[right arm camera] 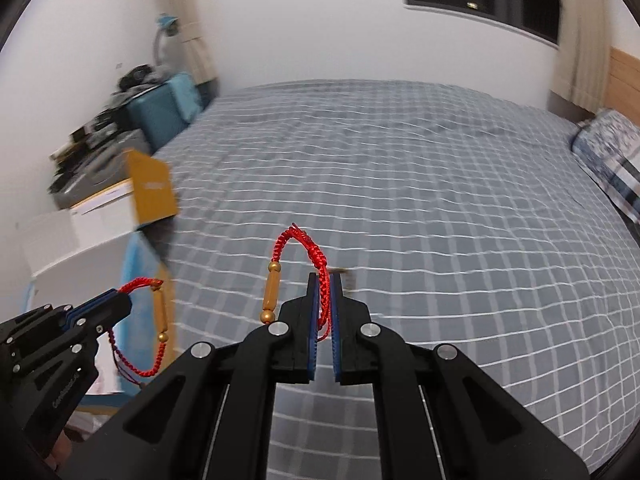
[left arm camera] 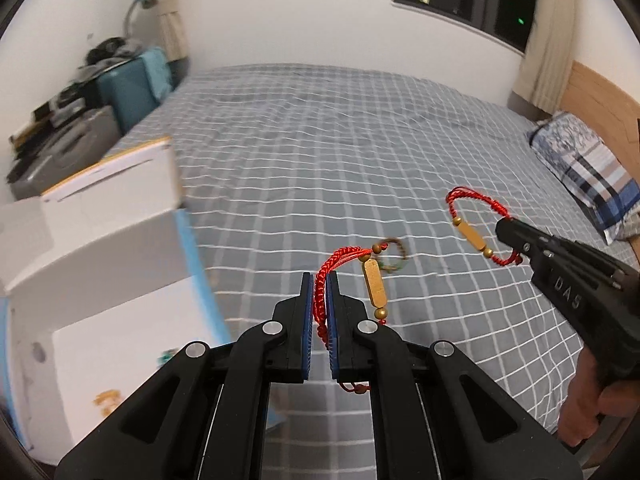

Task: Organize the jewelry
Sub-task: 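Carry both held red cord bracelets over the white cardboard box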

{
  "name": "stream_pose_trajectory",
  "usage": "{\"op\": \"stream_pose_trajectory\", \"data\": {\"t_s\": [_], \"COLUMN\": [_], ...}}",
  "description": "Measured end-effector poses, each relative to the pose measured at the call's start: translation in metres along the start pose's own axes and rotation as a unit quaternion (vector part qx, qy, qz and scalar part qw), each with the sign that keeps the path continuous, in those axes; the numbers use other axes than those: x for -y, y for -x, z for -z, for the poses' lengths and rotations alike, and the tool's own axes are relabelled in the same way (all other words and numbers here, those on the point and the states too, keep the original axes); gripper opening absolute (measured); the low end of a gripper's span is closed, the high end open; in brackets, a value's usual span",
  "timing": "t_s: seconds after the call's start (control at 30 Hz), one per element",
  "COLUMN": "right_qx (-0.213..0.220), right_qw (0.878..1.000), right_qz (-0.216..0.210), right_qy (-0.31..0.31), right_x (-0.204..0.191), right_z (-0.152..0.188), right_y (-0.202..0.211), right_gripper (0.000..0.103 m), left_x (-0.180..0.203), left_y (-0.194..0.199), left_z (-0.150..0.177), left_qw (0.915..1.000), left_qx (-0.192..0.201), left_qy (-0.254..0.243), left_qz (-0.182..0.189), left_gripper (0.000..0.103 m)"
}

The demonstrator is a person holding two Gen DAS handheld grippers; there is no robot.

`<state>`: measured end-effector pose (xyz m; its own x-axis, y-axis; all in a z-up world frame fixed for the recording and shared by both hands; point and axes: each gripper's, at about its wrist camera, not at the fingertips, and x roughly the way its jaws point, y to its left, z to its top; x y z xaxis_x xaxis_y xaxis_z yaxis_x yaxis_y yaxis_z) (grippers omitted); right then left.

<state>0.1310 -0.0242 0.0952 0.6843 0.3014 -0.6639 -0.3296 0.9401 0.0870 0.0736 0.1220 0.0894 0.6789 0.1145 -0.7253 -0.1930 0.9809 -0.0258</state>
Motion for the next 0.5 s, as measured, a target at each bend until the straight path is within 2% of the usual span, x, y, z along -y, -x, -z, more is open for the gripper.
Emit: {"op": "stream_pose_trajectory", "data": {"t_s": [0.3,0.5], "right_qx": [0.000,-0.025], "right_qw": [0.996,0.989], "right_qz": [-0.062,-0.093], "right_qy": [0.068,0.113], "right_x": [-0.126,-0.198], "right_z": [0.012,0.033], "right_y": [0.009,-0.005], "right_gripper": [0.005,0.005], "left_x": [-0.097,-0.162], "left_y": [0.040,0.049], "left_z": [0.025,0.049], "left_qw": [0.9966,0.9899], "left_qx": [0.001,-0.012], "left_qy": [0.054,0.096], "left_qz": [-0.061,-0.104], "left_gripper": [0.006,0.006]}}
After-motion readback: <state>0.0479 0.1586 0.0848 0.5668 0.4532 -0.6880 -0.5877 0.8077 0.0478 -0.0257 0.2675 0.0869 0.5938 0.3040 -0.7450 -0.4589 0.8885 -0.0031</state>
